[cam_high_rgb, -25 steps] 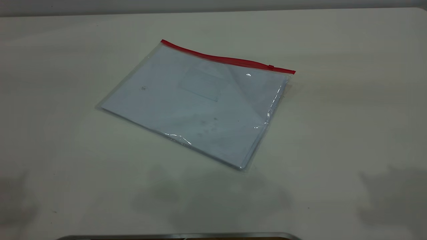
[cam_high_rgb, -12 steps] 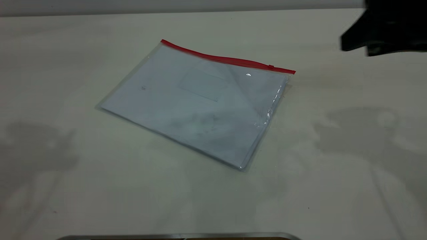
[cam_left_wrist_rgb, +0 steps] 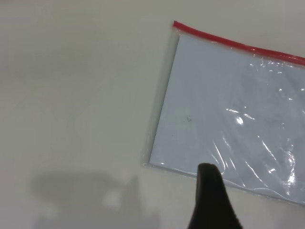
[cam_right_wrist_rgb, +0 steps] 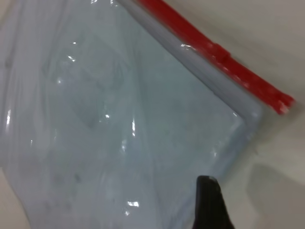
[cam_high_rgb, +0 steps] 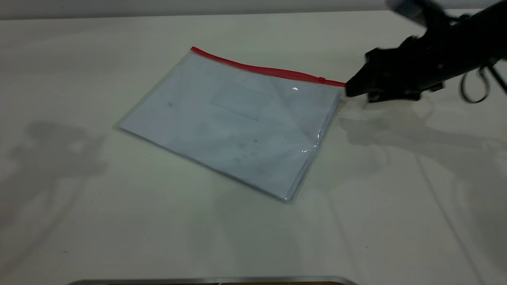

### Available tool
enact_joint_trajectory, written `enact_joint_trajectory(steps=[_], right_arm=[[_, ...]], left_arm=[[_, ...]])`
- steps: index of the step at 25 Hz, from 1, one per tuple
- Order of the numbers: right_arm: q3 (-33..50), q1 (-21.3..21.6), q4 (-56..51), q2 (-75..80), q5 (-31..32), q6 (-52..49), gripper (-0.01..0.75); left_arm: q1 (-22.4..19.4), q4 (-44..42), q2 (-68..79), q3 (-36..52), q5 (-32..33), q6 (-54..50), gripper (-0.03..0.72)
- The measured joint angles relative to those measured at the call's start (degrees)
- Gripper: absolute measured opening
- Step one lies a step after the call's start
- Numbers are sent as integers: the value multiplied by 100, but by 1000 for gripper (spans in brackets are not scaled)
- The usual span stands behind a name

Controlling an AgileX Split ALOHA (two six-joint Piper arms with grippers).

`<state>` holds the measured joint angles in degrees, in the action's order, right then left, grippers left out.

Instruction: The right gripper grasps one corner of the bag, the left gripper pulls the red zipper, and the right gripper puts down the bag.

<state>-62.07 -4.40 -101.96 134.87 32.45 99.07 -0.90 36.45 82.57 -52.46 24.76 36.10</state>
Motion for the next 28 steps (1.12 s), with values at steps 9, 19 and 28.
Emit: enact_joint_trajectory(steps=[9, 19, 28], right_arm=[[-848, 61, 70, 925, 609, 18, 521], [-1291, -112, -8, 1289, 951, 40, 496], [-1424, -141, -30, 1344, 1226, 13, 127]], left_arm=[[0, 18, 72, -17, -32, 26, 534], [0, 29, 78, -37, -118, 116, 534], [0, 35, 78, -37, -132, 116, 534]])
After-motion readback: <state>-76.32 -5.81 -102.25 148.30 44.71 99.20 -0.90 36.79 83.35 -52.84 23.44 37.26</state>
